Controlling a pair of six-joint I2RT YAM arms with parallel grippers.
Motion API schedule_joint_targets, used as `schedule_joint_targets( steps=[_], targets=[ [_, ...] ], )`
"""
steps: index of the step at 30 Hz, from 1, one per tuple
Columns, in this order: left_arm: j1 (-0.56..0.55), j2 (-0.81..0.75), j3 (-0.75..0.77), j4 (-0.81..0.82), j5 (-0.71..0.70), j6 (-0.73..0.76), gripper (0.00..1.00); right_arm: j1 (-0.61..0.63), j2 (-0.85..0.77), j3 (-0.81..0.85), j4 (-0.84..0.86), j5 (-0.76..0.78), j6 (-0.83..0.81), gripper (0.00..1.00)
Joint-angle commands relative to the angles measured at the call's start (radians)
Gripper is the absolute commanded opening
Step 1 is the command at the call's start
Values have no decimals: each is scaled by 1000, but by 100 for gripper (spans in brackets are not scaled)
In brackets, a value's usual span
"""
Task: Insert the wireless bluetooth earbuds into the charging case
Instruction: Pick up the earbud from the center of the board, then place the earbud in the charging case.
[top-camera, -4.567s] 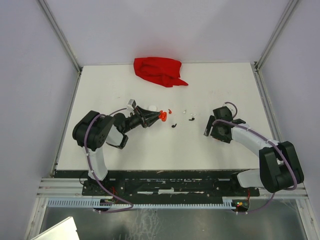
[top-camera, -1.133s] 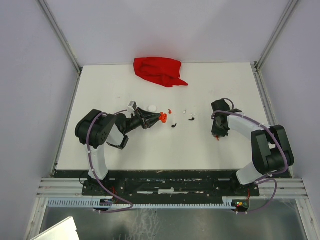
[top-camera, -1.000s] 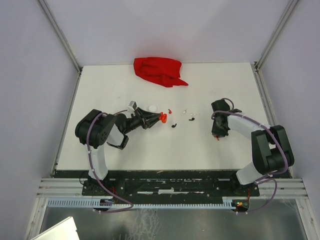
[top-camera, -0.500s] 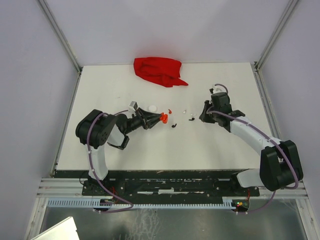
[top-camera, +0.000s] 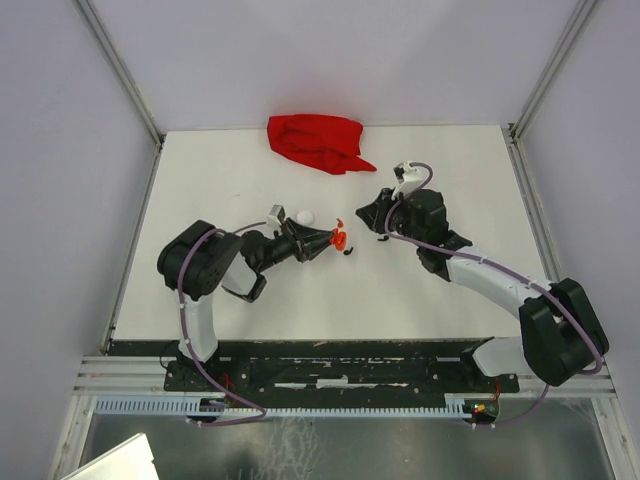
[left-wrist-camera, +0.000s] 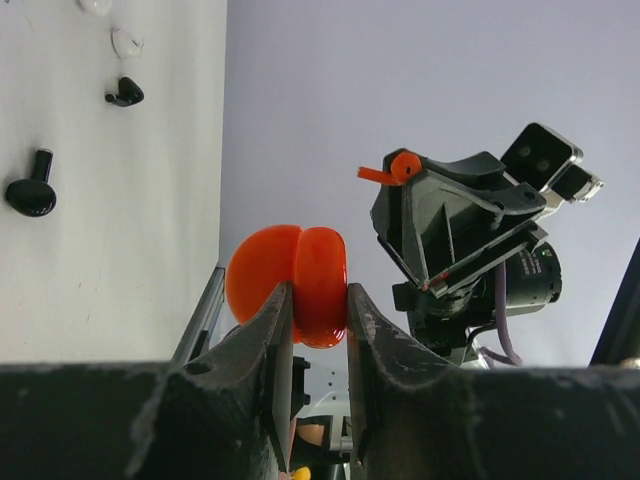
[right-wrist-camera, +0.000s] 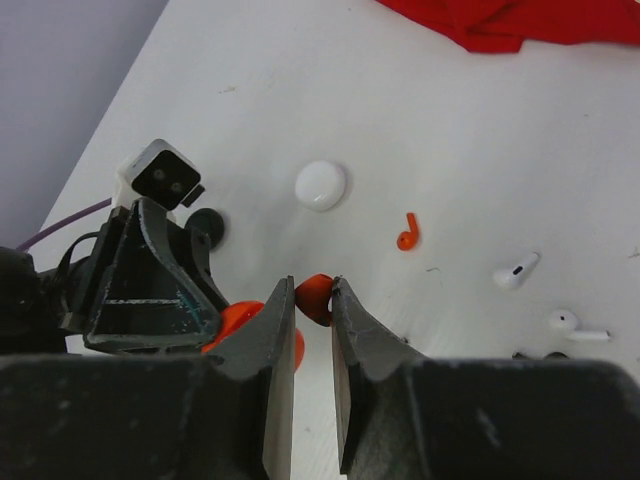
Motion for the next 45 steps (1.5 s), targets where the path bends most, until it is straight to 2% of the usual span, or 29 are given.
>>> schedule_joint_targets(
  steps=[1, 13, 29, 45],
  targets=[
    [-16, 12, 35, 201, -45, 17, 3, 24, -43, -44, 239, -38, 38, 1],
    [-37, 14, 57, 200, -38, 23, 3, 75, -31, -85, 294, -97, 79, 1],
    [-36, -10, 57, 200, -13, 27, 3, 114, -10, -152, 292, -71, 78, 1],
    [-38, -38, 60, 201, 40, 64, 3, 115, -11, -140, 247, -54, 58, 1]
  ],
)
